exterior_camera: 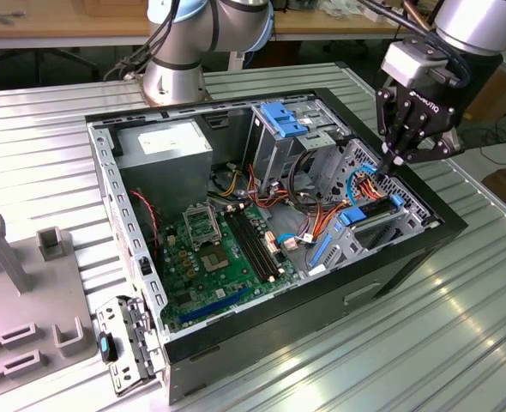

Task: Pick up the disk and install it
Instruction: 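Insert the second disk wire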

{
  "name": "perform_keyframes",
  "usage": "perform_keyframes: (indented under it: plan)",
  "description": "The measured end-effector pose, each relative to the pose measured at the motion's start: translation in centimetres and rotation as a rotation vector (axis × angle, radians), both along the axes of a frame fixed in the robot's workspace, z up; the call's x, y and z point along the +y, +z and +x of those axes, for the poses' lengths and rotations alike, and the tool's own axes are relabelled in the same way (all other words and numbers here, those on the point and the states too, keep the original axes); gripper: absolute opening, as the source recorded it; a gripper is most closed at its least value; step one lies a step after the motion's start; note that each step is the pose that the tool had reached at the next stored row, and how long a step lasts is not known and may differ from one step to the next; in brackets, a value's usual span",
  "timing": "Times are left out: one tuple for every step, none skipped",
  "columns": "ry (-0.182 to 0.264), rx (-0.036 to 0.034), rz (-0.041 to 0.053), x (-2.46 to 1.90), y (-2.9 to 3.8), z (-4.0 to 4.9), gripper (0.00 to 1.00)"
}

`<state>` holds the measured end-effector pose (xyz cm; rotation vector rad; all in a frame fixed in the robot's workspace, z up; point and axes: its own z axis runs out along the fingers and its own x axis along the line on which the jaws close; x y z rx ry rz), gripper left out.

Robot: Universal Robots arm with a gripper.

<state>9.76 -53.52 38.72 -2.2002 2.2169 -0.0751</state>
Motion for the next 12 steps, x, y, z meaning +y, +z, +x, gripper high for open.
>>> perform_keyframes:
  plan:
    - [0.000, 0.0000, 0.0001, 0.04, -0.07, -0.01, 0.11]
    - [0.000, 0.0001, -0.0001, 0.05, -0.15, 0.00, 0.11]
    - [0.000, 0.0000, -0.0002, 0.05, -0.24, 0.00, 0.17]
    - [0.000, 0.0001, -0.0001, 0.05, -0.38, 0.00, 0.17]
    - [0.000, 0.0000, -0.0001, 0.05, -0.49, 0.00, 0.24]
    - [0.000, 0.0001, -0.0004, 0.07, -0.60, 0.00, 0.30]
    - [0.000, 0.0001, -0.0002, 0.09, -0.64, 0.00, 0.36]
    - [0.000, 0.0000, 0.0005, 0.10, -0.64, 0.00, 0.42]
    - [0.000, 0.0001, 0.0024, 0.10, -0.63, 0.00, 0.42]
    - [0.000, 0.0007, 0.0048, 0.10, -0.56, 0.00, 0.48]
    - [0.000, 0.0021, 0.0067, 0.10, -0.40, 0.00, 0.54]
    - [0.000, 0.0036, 0.0084, 0.10, -0.21, 0.00, 0.54]
